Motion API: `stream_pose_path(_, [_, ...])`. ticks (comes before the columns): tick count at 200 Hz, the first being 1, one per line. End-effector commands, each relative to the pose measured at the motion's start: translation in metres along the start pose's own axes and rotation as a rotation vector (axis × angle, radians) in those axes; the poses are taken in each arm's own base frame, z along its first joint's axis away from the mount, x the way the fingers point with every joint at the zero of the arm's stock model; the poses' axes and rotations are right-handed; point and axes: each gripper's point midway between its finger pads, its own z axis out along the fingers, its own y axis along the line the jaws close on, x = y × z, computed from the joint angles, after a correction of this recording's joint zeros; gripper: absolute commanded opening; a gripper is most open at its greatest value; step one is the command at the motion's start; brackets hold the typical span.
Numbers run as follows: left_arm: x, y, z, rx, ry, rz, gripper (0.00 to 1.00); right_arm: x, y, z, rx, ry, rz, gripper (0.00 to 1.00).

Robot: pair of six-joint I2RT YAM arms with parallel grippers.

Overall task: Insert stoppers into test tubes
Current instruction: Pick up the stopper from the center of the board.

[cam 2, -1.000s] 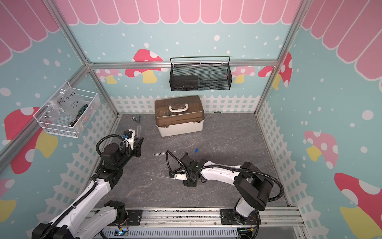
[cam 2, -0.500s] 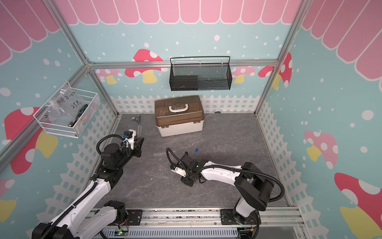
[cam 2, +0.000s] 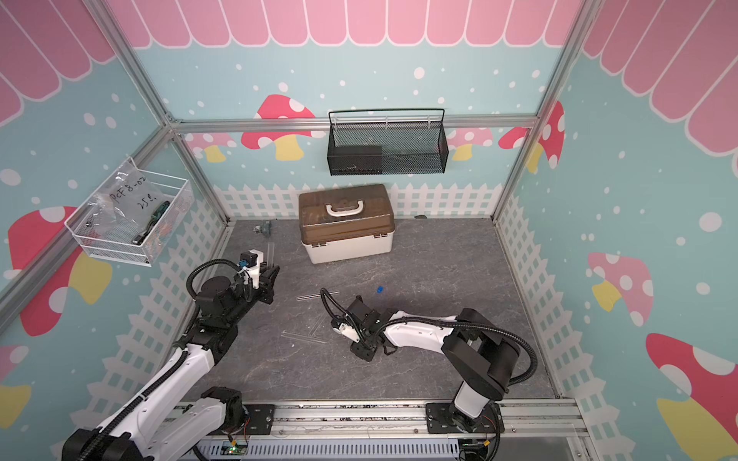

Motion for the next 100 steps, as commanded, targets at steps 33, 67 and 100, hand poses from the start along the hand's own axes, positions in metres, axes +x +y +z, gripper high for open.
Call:
stream_pose_path(33, [0.0017,-0.0019,0.0007,0.014,-0.005,-0.005,0.0,0.0013,-0.0015,0.0076,0.006,0.017,-0.005,0.3])
stream_pose_path(67, [0.0011,-0.0019,0.0009,0.015,-0.007,-0.005,0.0,0.0016,-0.0016,0.0089,0.005,0.02,-0.009,0.3])
stream_pose_path(100, [0.0017,-0.0021,0.001,0.015,-0.006,-0.004,0.0,0.0017,-0.0011,0.0104,0.002,0.025,-0.011,0.27])
